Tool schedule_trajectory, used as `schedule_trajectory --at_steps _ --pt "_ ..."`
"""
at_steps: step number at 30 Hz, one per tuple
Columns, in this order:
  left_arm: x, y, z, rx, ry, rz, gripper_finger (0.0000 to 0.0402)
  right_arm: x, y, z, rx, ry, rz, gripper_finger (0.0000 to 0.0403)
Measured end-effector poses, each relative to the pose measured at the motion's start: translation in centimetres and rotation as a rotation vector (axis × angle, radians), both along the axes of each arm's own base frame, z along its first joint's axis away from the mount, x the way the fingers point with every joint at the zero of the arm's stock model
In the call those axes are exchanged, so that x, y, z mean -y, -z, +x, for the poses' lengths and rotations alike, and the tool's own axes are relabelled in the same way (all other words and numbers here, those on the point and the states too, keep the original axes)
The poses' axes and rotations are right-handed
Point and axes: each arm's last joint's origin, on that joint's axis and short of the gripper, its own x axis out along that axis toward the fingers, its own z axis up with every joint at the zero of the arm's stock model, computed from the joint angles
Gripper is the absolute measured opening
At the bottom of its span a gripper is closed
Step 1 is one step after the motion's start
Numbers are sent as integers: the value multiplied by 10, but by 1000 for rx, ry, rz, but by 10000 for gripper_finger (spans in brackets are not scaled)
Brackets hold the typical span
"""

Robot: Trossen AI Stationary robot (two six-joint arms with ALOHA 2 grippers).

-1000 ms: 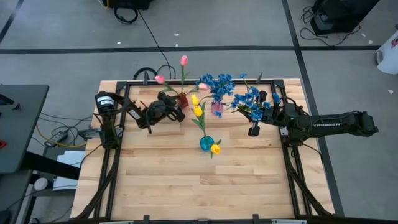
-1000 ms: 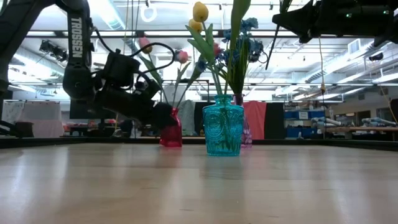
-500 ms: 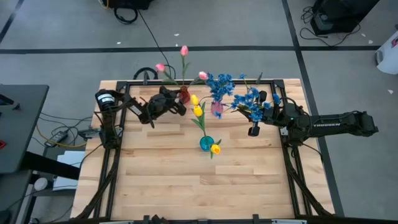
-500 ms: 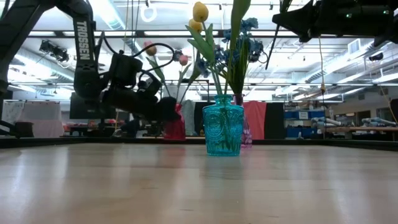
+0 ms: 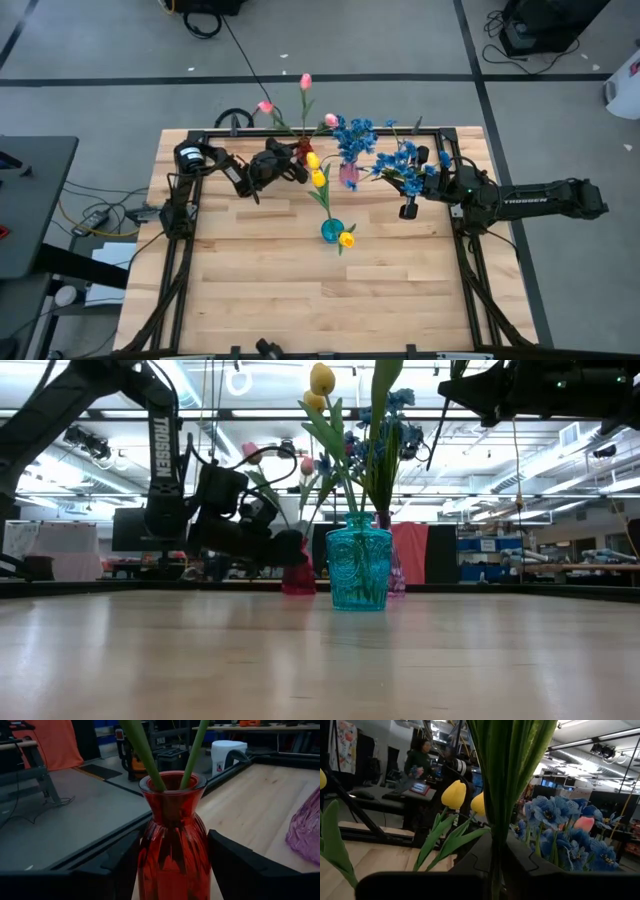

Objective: Sort flowers into vase by color
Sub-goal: Put the blue flowers into the pink vase

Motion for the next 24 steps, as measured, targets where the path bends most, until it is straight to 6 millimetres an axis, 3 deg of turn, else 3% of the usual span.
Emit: schedule_trajectory --at_steps 7,14,19,24 --pt "0 0 -1 3 -19 2 238 0 0 0 0 0 0 36" --pt "1 2 -3 -20 -44 5 291 0 0 0 1 0 4 36" --pt "6 -7 -17 -9 -91 31 329 0 0 0 1 1 4 36" --pt "23 -14 -42 29 -83 55 341 0 0 0 1 2 4 36"
